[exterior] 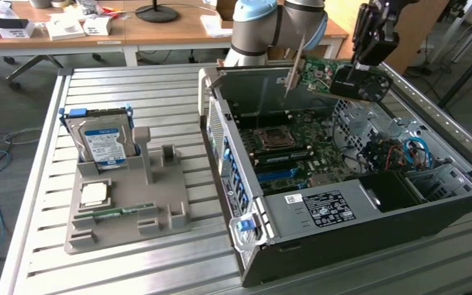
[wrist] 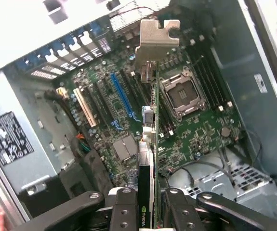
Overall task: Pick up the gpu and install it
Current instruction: 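Insert the gpu into the slot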
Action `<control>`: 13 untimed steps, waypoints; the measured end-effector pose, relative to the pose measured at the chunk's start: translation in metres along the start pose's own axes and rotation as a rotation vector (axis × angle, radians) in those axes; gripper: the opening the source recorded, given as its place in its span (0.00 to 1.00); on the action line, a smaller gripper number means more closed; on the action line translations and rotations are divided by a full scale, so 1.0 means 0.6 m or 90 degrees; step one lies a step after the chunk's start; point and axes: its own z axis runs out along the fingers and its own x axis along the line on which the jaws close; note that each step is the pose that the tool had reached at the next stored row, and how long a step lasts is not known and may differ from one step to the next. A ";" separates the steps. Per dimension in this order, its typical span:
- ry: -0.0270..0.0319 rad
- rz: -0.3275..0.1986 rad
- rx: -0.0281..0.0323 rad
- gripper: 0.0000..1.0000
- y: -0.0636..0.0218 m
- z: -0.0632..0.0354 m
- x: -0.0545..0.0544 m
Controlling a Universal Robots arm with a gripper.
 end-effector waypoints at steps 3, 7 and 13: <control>-0.0003 -0.034 0.0003 0.26 0.000 0.000 0.000; -0.0009 -0.081 0.0007 0.26 0.000 0.001 0.000; -0.0017 -0.151 0.0013 0.26 0.000 0.002 0.000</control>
